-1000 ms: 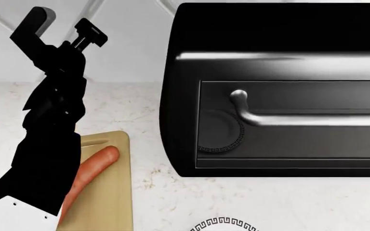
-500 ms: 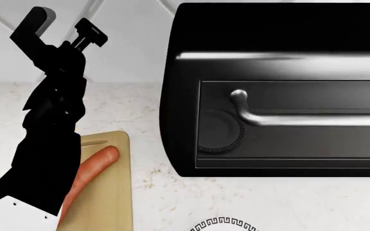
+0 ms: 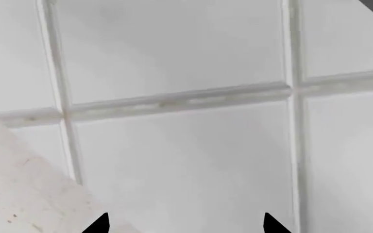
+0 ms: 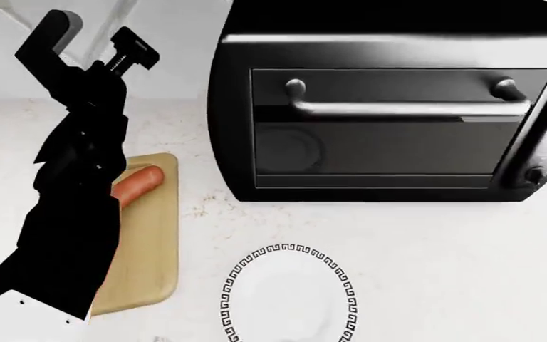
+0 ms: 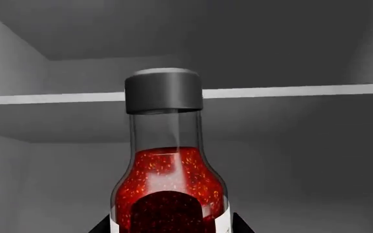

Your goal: Pick the sausage from the plate and place it on the cutting board. Then pick the condiment bottle from the cabinet and place it next to the cutting board.

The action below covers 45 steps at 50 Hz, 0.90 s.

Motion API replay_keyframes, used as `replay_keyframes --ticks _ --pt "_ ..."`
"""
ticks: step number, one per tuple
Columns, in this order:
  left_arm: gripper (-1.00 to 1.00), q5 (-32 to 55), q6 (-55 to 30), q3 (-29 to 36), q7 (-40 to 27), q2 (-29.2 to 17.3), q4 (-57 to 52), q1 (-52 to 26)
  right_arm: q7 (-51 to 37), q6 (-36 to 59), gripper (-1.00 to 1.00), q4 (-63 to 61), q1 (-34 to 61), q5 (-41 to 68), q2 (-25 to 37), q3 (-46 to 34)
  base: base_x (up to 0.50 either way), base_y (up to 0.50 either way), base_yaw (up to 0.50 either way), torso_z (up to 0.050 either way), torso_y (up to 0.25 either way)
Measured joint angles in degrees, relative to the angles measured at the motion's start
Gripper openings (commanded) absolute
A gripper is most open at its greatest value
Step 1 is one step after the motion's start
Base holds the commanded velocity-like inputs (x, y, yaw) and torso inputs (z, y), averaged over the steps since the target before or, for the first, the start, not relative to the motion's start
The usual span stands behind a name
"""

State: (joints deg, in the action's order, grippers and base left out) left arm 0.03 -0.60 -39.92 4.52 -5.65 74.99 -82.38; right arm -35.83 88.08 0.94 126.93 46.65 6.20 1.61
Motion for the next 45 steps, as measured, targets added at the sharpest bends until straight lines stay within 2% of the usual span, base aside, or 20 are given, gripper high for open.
replay_keyframes --ticks 10,21,45 --pt "1.0 0.03 0.06 0.05 0.05 0.05 0.0 0.04 -1.35 -0.02 -1.0 -0.18 0.4 3.25 -0.43 0.88 -0.5 -0.03 0.0 0.0 0.0" --pt "1.0 0.05 0.05 0.1 0.13 0.14 0.0 0.05 -2.51 -0.36 -1.0 -0.49 -0.18 6.36 -0.43 0.85 -0.36 0.42 0.0 0.0 0.0" --pt "1.0 0.03 -0.15 0.18 0.32 0.02 0.0 -0.01 -5.5 -1.0 -1.0 -1.55 -2.45 12.36 0.38 0.79 0.02 0.5 0.0 0.0 0.0"
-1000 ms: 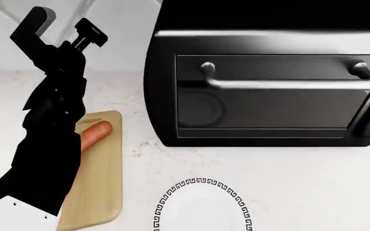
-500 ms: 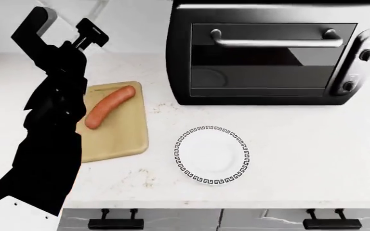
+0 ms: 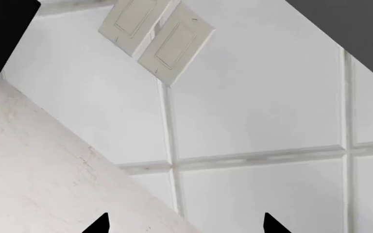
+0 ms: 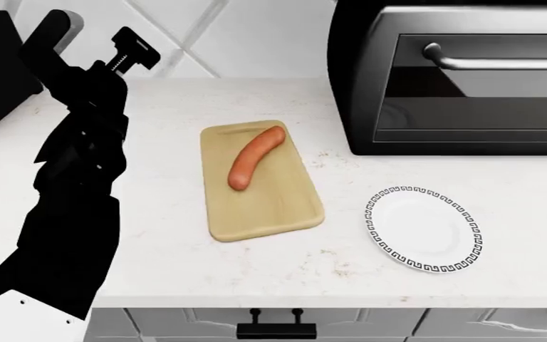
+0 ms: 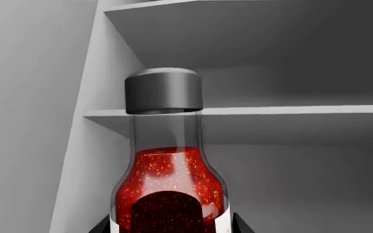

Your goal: Pick the sausage from the plate and place it on the cutting board. Then pick the condiment bottle from the cabinet and place it next to the cutting board.

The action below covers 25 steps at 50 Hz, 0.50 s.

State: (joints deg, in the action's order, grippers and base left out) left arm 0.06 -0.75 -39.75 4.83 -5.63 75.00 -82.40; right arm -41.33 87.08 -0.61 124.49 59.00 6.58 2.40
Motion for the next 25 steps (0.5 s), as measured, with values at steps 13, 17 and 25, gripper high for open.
replay_keyframes --ticks 13,17,25 --pt "1.0 -0.1 -0.07 0.23 -0.07 -0.09 -0.05 0.0 -6.4 1.41 -1.0 -2.52 -4.13 8.87 1.05 1.37 0.0 0.0 0.0 0.0 0.0" --pt "1.0 -0.11 -0.09 0.38 -0.11 -0.06 -0.04 0.01 -9.79 1.54 -1.0 -3.26 -5.64 13.09 1.57 1.8 0.0 0.0 0.0 0.0 0.0" --pt "1.0 -0.1 -0.12 0.66 -0.19 -0.02 -0.02 0.02 -17.41 1.24 -1.0 -5.0 -9.14 22.89 2.42 2.28 0.0 0.0 0.0 0.0 0.0"
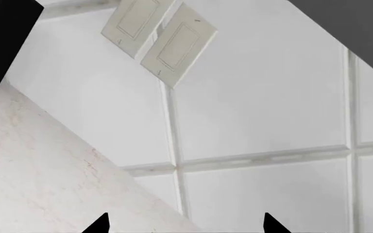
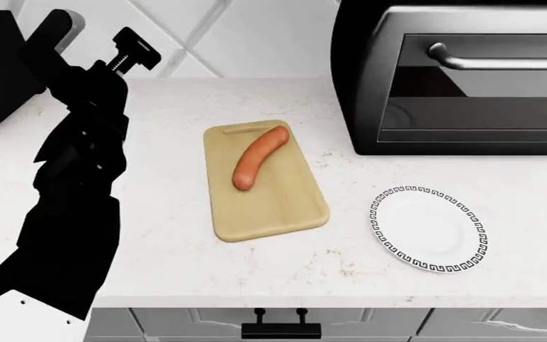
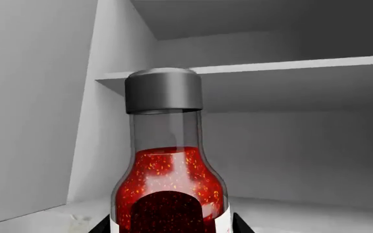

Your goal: Pick the sausage from the plate and place it on the cutting board. Then pick the condiment bottle from the cabinet and place it next to the cutting board.

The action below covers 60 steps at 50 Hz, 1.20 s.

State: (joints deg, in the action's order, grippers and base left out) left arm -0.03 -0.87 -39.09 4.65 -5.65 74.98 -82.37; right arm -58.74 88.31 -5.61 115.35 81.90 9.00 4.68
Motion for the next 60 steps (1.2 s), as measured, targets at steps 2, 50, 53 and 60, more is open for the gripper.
replay_keyframes --ticks 2,50,53,60 --pt "1.0 0.0 -0.02 0.07 -0.02 0.01 0.0 0.01 -1.99 -0.33 -1.0 -0.62 -1.12 2.59 0.24 0.22 0.0 0.0 0.0 0.0 0.0" --pt "1.0 0.04 -0.4 1.12 -0.16 0.08 0.01 0.02 -28.81 -25.15 -1.0 -27.1 -31.56 45.8 23.32 -12.16 0.0 0.0 0.0 0.0 0.0" --pt "1.0 0.04 -0.42 1.18 -0.18 0.09 0.01 0.02 -28.31 -26.65 -1.0 -28.96 -34.26 46.12 24.66 -11.89 0.0 0.0 0.0 0.0 0.0" --pt "1.0 0.06 -0.43 1.27 -0.18 0.1 0.01 0.03 -25.53 -28.45 -1.0 -32.61 -41.98 44.76 26.5 -9.07 0.0 0.0 0.0 0.0 0.0"
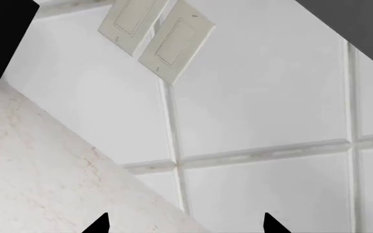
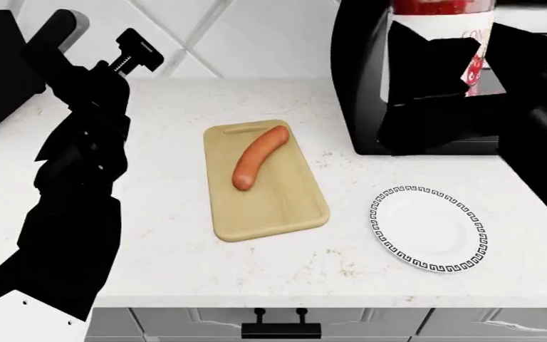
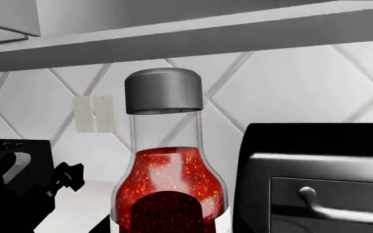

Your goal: Pick the sausage from the plate and place it on the cutting board. Then pick the condiment bottle from the cabinet and place it next to the cutting board.

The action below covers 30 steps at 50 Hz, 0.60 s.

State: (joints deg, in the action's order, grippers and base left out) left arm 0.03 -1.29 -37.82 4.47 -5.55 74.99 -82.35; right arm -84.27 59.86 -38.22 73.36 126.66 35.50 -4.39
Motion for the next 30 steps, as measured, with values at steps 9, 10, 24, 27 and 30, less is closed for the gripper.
replay_keyframes --ticks 9,10,24,27,30 --pt "1.0 0.01 -0.02 0.08 -0.01 0.01 0.0 -0.01 6.59 0.34 -1.0 -3.92 -12.35 -5.04 -0.69 6.68 0.0 0.0 0.0 0.0 0.0" --pt "1.0 0.01 -0.02 0.09 -0.01 0.01 0.0 -0.01 7.41 0.52 -1.0 -4.29 -13.68 -5.73 -0.95 7.38 0.0 0.0 0.0 0.0 0.0" --pt "1.0 0.03 0.0 0.1 0.01 0.02 0.0 -0.01 22.04 5.17 -1.0 -11.25 -29.38 -19.85 -6.58 16.62 0.0 0.0 0.0 0.0 0.0" --pt "1.0 0.03 0.01 0.1 0.01 0.02 0.0 -0.01 25.41 6.15 -1.0 -13.37 -32.13 -23.52 -8.07 18.21 0.0 0.0 0.0 0.0 0.0" --pt "1.0 0.04 0.01 0.09 0.0 0.02 0.0 -0.02 28.23 6.83 -1.0 -15.33 -34.44 -26.7 -9.46 19.49 0.0 0.0 0.0 0.0 0.0"
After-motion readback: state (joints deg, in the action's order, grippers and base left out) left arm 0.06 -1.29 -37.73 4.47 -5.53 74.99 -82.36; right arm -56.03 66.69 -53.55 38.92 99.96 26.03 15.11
